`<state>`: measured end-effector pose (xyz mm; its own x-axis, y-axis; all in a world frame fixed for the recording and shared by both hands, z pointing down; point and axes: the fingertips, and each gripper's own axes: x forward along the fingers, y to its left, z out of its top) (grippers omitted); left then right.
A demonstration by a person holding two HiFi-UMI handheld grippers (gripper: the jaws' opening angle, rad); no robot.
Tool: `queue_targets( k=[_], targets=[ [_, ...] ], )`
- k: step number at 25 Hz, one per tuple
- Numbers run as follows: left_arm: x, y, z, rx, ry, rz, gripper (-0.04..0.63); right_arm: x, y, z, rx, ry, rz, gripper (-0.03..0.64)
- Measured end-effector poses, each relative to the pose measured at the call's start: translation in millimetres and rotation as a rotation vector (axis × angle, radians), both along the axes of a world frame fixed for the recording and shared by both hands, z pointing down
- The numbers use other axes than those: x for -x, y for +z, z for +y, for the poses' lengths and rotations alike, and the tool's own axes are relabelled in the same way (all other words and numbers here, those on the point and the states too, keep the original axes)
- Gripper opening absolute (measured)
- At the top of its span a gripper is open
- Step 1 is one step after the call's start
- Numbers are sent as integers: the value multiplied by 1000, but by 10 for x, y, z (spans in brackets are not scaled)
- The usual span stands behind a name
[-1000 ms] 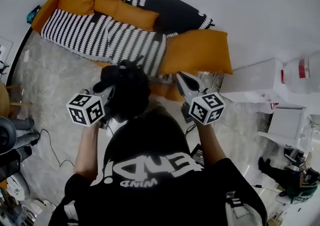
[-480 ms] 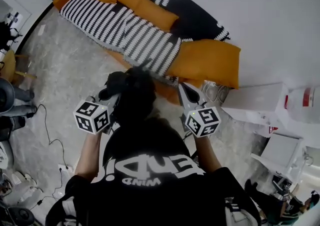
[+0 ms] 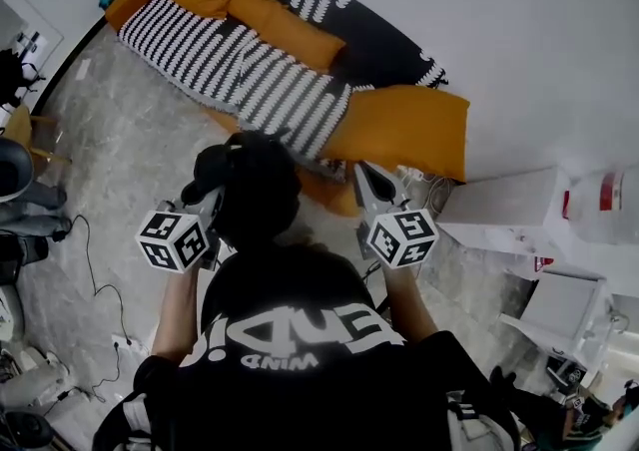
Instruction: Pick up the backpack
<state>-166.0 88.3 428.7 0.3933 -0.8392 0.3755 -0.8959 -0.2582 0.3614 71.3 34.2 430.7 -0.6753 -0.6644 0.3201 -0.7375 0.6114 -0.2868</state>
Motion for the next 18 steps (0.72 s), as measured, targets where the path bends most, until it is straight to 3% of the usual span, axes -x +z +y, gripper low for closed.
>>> queue_targets(
  k=[10,18],
  targets=[
    [25,-143,-14,-23,-37,-1,26,-34,-5,47,11,-11,-19,0],
    [-42,-142,-52,-22,-20,-12,26,-47,6,33,11,-11,-31,-1]
  ],
)
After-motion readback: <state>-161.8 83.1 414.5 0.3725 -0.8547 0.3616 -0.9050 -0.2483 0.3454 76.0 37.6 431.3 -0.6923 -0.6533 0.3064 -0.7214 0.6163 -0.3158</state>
